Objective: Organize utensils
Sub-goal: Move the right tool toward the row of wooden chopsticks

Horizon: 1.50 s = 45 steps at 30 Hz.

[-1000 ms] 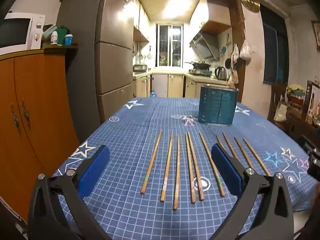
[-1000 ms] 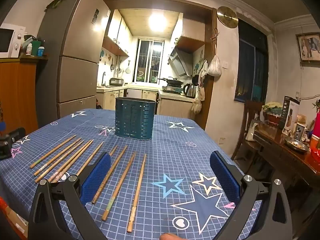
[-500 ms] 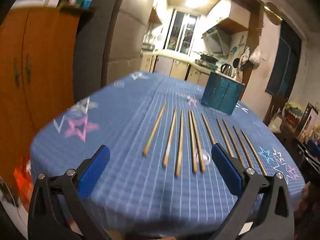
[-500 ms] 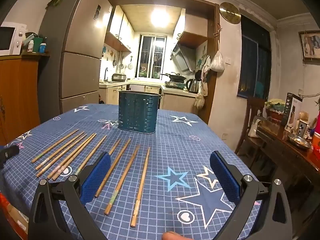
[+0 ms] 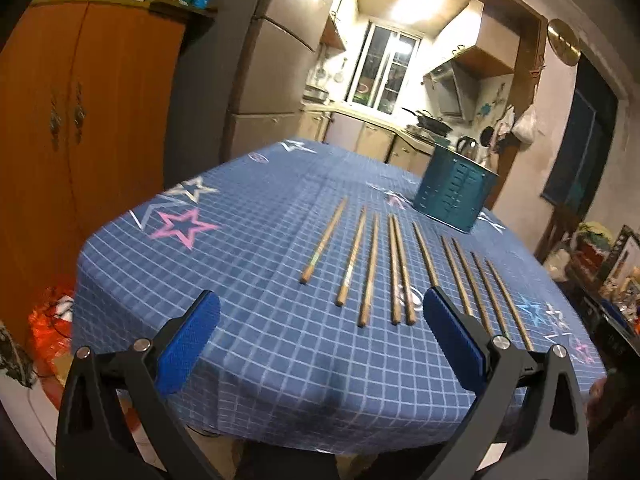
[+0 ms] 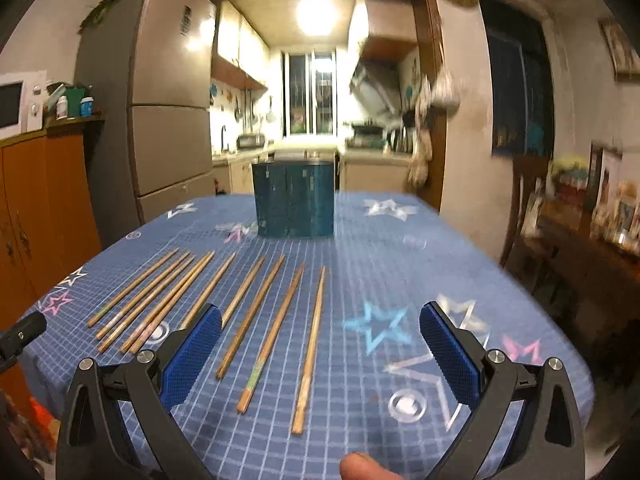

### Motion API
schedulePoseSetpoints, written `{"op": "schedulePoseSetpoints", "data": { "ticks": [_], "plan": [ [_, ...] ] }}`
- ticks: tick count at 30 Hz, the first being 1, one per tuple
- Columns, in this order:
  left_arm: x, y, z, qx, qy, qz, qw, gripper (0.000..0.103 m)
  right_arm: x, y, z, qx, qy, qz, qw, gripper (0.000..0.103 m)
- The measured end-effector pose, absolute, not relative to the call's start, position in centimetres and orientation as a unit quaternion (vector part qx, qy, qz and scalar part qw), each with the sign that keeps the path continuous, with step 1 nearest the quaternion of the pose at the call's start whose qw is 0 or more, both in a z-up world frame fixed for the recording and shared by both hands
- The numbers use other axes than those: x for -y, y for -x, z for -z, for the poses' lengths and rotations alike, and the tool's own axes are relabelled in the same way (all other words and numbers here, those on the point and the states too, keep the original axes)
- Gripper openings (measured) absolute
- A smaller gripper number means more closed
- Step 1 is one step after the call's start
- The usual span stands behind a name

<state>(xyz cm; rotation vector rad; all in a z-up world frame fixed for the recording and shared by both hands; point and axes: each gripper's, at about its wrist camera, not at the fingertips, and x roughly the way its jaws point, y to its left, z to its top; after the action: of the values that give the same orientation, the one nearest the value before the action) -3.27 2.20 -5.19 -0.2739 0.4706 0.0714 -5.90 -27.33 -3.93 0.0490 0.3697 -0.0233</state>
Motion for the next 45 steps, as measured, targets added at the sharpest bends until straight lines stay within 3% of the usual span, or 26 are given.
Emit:
{"op": "schedulePoseSetpoints", "data": {
  "ticks": [5, 10, 45],
  "plan": [
    [0.0, 2.1, 4.5, -0.244, 0.057, -0.059, 0.966, 0.098, 27.1, 5.4, 5.3, -0.224, -0.044, -0.018, 0.973, 0.099],
    [1.4, 1.3, 3.7, -0.237, 0.009, -0.061, 0.969, 0.098, 26.6, 6.0, 5.0, -0.214, -0.036, -0.021, 0.976, 0.099],
    [1.2, 0.5, 3.4, -0.231, -0.024, -0.064, 0.971, 0.098, 26.3, 6.9, 5.1, -0.208, -0.038, -0.049, 0.976, 0.099]
  ]
}}
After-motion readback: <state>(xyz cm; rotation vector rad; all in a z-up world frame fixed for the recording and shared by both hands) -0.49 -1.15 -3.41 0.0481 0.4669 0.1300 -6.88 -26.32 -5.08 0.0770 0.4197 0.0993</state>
